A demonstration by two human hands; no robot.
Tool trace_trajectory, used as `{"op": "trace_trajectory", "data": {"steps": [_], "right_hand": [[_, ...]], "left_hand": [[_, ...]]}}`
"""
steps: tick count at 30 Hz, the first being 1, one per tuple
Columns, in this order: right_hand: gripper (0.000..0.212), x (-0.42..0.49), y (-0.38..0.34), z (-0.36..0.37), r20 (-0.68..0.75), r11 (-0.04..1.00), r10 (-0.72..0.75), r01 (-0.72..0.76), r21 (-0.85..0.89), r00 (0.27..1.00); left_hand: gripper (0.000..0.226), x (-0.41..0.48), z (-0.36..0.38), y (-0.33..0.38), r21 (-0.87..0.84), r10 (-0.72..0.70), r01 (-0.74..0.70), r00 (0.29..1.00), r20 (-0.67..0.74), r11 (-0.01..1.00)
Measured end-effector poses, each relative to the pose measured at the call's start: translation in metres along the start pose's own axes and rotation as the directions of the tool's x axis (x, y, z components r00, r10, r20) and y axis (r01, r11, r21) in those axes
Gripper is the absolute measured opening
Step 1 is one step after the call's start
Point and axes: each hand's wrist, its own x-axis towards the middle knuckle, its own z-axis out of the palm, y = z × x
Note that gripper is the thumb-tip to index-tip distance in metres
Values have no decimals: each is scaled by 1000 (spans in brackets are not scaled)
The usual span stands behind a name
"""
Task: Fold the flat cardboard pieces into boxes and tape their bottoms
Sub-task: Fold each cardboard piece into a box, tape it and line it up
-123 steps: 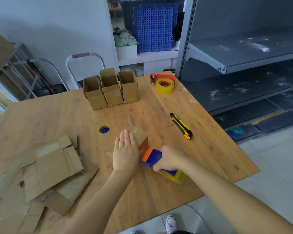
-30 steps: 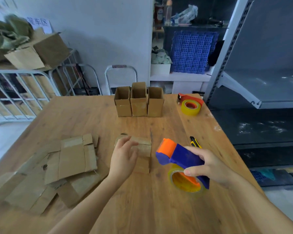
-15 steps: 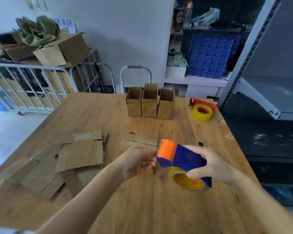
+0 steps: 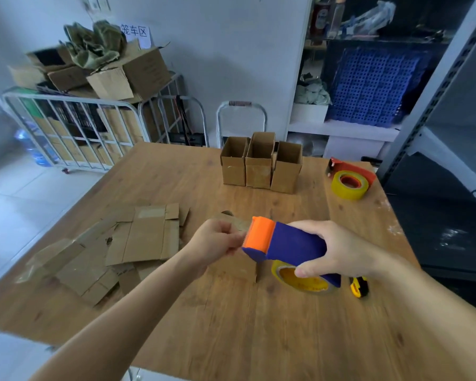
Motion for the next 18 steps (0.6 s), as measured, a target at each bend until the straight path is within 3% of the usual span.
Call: {"op": "trace_trajectory", "data": {"steps": [4,10,14,18], "right_hand": [[61,21,-11,-6,14,996,17,-16,-83,1000],[56,33,-3,-20,-15,966,105,-105,-236,994],[58,48,-7,-26,-19,938,144,-143,-315,989],[54,63,-7,-27,-10,912,206,-195,-360,979]], "left_hand": [[30,15,-19,5,58,-27,25,999,32,998],[27,47,-90,-20,15,-93,96,984,-153,995],[28,67,-91,-33,-21,-92,90,984,-151,996],[34,82,-92,-41,55,-63,74,981,-181,996]]}}
